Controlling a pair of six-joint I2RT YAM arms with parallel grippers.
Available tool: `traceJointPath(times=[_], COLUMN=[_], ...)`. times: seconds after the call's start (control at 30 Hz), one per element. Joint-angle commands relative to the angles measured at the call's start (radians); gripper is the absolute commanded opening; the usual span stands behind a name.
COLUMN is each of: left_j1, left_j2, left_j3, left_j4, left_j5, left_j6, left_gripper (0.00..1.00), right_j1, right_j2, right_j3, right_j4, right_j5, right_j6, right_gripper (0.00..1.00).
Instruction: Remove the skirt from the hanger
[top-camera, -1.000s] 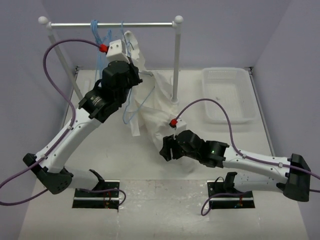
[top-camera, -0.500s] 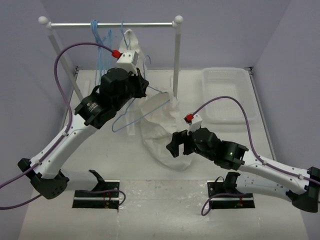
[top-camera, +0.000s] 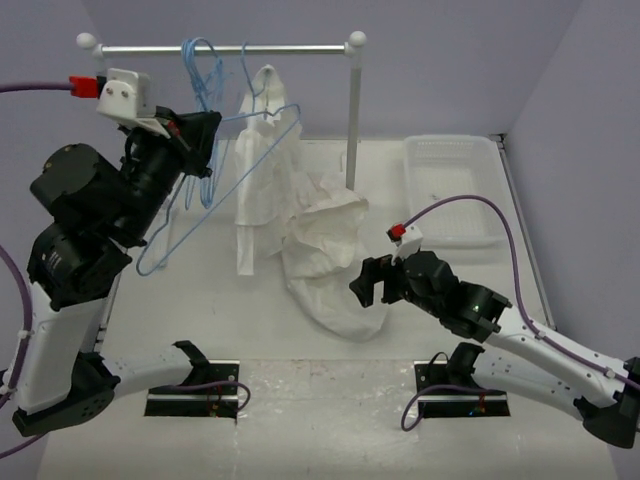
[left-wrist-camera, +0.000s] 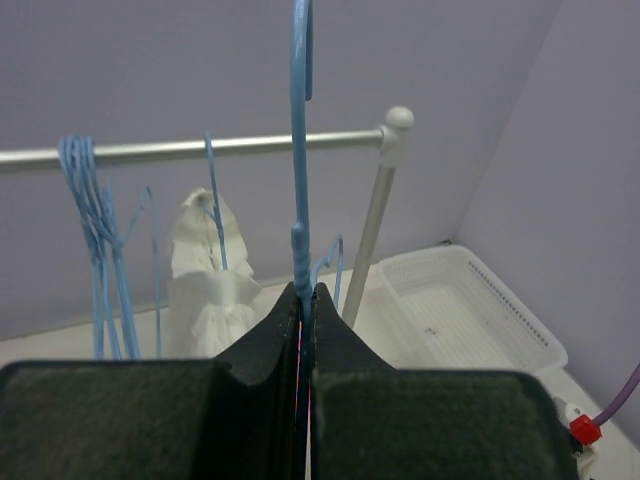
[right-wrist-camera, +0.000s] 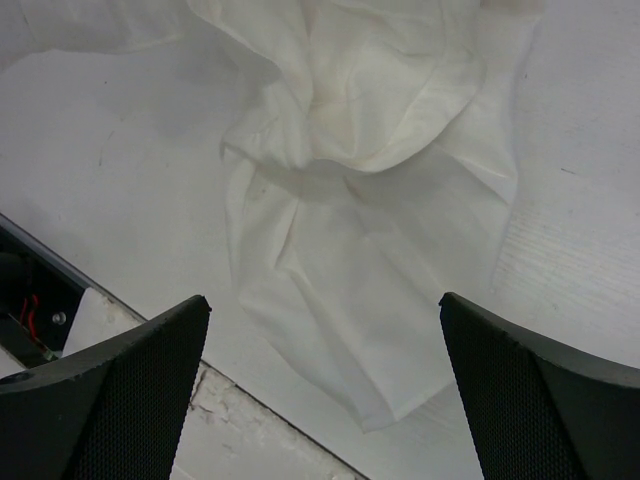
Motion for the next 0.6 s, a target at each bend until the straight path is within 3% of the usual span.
traceJointPath(times=[0.0,0.2,0.37,0.47,0.57], left_j1=[-0.001,-0.001,-0.001,-0.001,-0.001], left_j2=[0.008,-0.042,-0.106,-0.122,-0.099], left_j3=[0.098,0.161,0.149,0.113,0.106], left_j4=[-0.018,-0.104,-0.138,-0.116,-0.119], left_j5=[-0.035,-0.254,-0.356,-0.541,-0.552], left_j6=[0.107,0.218,0.241,0.272,0.295], left_gripper=[0.0,0.0,0.0,0.0,0.0], right_j1=[-0.01,-0.027,-0.04,-0.047,-0.054], right_j2=[0.017,0.047,0.065,0.079,0.091], right_j3=[0.016,0.018,0.027,0.035,0.044], right_j4=[0.003,0.003,0.003,0.003,0.003], right_j5=[-0.006,-0.014,-0.018,-0.024,-0.023], right_j6=[-0.045,-0.059,-0.076,-0.09,-0.097], right_gripper=[0.99,0.99,0.99,0.99,0.99])
